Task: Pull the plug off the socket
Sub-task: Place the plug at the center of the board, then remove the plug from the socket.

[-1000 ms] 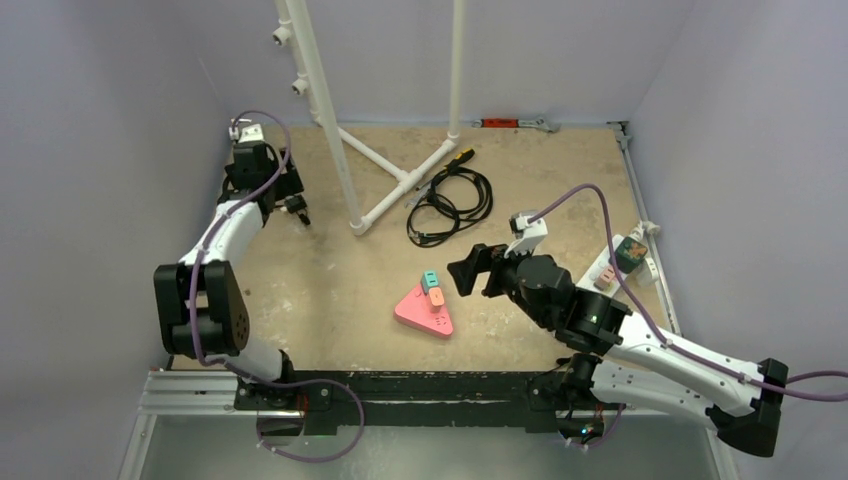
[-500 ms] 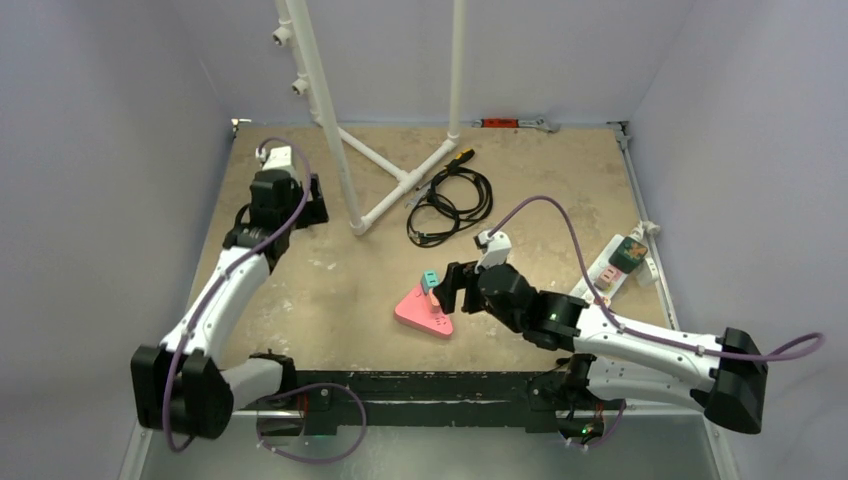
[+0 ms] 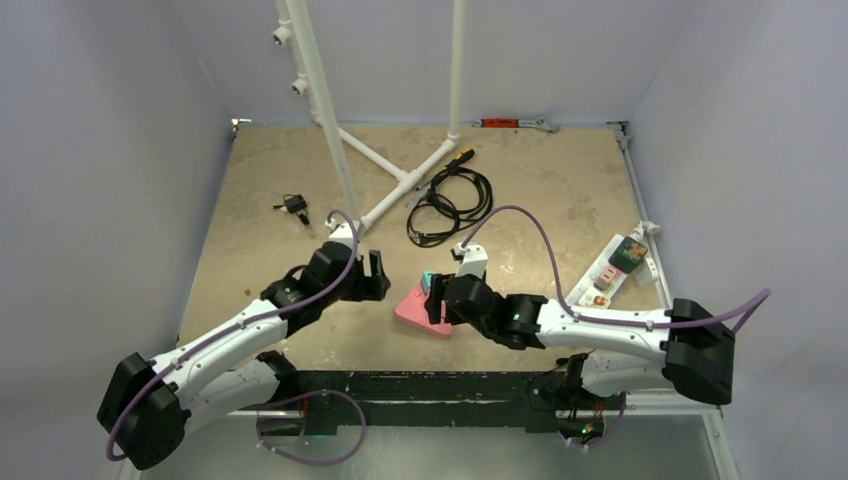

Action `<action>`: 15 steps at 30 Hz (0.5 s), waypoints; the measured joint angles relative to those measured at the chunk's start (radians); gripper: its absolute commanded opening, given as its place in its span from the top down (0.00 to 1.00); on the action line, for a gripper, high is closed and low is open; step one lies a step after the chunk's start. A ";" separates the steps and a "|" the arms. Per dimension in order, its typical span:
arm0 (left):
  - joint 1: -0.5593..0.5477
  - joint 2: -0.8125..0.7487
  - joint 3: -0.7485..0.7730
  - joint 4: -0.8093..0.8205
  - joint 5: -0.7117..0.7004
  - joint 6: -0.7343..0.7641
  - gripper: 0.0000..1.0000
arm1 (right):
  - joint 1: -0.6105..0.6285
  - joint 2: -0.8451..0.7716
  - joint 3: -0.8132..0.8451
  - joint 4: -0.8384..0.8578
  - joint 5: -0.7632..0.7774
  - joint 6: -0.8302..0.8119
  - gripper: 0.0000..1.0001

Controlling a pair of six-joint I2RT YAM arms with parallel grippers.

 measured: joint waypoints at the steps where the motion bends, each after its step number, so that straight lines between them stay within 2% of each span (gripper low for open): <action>1: -0.029 0.001 -0.018 0.016 0.003 -0.020 0.26 | 0.000 0.021 0.006 -0.006 0.005 0.013 0.30; 5: -0.087 0.013 -0.111 0.122 0.050 -0.106 0.32 | 0.009 0.078 0.017 -0.007 0.014 0.050 0.33; 15: -0.090 0.057 -0.199 0.264 0.118 -0.180 0.41 | 0.025 0.176 0.100 -0.019 0.056 0.078 0.44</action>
